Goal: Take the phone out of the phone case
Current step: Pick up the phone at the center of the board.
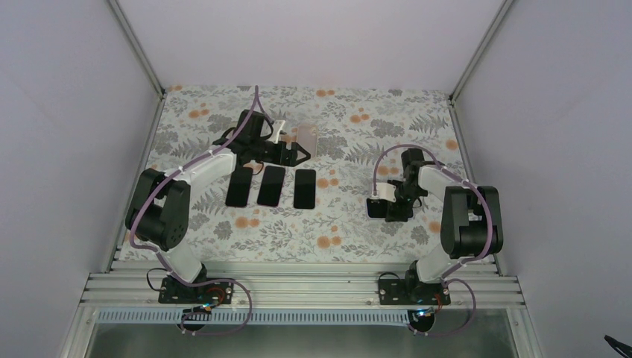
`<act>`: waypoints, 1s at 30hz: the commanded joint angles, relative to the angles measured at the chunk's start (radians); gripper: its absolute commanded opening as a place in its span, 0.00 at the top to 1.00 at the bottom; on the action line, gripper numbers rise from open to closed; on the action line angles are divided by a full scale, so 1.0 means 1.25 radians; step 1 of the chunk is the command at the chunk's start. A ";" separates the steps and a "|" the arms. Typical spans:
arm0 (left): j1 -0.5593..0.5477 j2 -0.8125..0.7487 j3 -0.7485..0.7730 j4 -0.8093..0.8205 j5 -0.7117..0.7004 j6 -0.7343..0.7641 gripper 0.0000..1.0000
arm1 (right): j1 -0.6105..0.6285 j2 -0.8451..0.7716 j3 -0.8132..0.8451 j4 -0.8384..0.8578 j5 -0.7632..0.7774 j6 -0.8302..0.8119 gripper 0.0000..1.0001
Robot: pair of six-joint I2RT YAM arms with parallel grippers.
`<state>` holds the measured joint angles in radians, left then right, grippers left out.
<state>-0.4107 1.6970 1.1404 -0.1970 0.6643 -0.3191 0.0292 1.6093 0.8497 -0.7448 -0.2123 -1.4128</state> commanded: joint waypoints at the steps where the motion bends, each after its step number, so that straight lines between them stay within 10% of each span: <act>1: 0.000 0.014 0.021 0.020 0.011 -0.007 0.00 | -0.007 0.049 -0.031 0.051 0.066 -0.028 0.18; 14: 0.002 -0.013 0.009 0.036 0.045 -0.021 0.00 | 0.017 -0.021 0.066 0.041 -0.045 0.079 0.48; 30: 0.004 -0.030 -0.032 0.165 0.224 -0.119 0.03 | 0.108 -0.111 0.227 0.100 -0.261 0.431 0.50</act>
<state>-0.4061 1.6836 1.1141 -0.0681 0.8562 -0.4313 0.1070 1.5406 1.0843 -0.6994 -0.4366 -1.0367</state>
